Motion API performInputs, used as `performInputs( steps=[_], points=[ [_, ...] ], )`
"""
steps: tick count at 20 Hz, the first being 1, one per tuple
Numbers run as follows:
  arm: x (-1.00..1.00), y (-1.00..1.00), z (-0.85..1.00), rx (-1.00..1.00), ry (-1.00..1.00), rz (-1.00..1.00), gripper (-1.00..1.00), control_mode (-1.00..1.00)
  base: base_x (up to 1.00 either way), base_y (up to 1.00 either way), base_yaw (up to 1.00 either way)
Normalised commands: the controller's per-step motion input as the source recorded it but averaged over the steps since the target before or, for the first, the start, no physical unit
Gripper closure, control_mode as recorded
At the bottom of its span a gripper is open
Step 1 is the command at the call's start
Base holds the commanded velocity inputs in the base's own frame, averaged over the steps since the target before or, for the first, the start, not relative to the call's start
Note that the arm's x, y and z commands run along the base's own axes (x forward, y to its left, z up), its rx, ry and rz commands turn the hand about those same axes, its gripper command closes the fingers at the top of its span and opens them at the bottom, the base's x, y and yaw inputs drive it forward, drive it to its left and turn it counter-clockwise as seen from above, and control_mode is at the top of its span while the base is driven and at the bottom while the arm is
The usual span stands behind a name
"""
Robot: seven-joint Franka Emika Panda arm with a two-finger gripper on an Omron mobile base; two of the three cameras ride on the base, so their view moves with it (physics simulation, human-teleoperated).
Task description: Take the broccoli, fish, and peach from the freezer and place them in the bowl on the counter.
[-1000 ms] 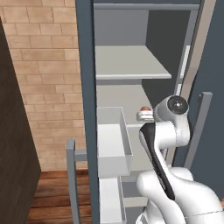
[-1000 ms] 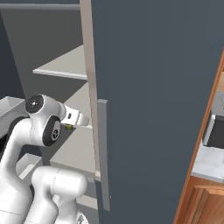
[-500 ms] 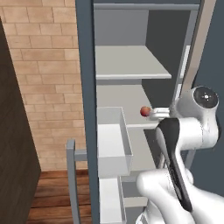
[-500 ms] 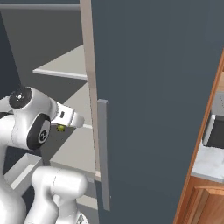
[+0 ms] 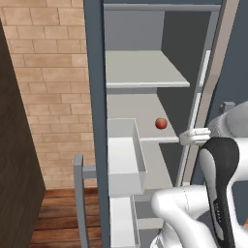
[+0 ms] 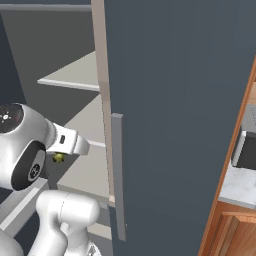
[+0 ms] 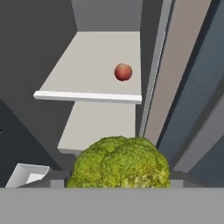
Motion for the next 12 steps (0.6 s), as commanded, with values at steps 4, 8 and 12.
performInputs(
  steps=[4,8,12],
  points=[
    [-0.49,0.02,0.07,0.00,0.00,0.01,1.00,-1.00,0.00,0.00,0.00],
    [-0.06,0.22,0.11,-0.01,0.00,0.00,1.00,-1.00,0.00,0.00,0.00],
    [0.00,0.16,0.01,-0.01,0.00,0.00,1.00,-1.00,0.00,0.00,0.00]
  ],
)
